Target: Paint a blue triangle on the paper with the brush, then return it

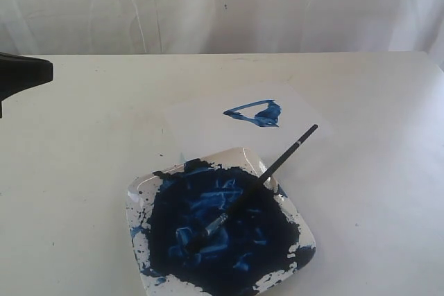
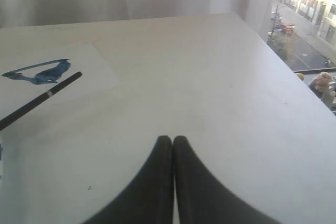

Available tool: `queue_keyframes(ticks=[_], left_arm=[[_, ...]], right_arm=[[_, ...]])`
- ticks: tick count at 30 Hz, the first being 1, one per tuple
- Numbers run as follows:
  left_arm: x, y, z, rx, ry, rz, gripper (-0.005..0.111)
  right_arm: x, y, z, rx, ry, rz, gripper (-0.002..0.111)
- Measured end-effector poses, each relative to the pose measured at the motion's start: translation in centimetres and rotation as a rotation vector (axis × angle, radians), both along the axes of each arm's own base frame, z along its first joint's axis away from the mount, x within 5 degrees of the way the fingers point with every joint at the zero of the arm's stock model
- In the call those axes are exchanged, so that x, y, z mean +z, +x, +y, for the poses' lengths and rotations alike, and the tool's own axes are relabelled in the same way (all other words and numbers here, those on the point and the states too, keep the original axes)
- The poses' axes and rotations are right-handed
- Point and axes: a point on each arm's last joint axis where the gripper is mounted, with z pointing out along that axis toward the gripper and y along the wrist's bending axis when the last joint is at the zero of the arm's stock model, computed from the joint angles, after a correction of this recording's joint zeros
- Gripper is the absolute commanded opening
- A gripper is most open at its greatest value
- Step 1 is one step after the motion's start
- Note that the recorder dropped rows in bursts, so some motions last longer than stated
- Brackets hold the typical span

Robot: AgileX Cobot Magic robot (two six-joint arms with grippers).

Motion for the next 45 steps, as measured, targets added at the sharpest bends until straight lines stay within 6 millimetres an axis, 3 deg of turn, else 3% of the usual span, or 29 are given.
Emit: queue_keyframes(ticks=[13,41,43,45], left_arm=[[0.0,0.0,0.0,0.000,0.000,-0.002,0.000],[0.0,0.0,0.0,0.000,0.001,-0.003,0.000],[0.3,-0.2,0.1,0.013,0.010,-0.018,0.000],[1.9,-1.1,0.6,0.104,0.085,-0.138,0.000]], right_arm=[[0.0,-0.1,0.7,0.105,0.137,0.020,0.000],[0.0,-0.1,0.8,0.101,0.162,0.024,0.000],[0.0,-0.1,0.8,0.101,0.162,0.024,0.000],[0.0,-0.1,0.8,0.101,0.162,0.024,0.000]])
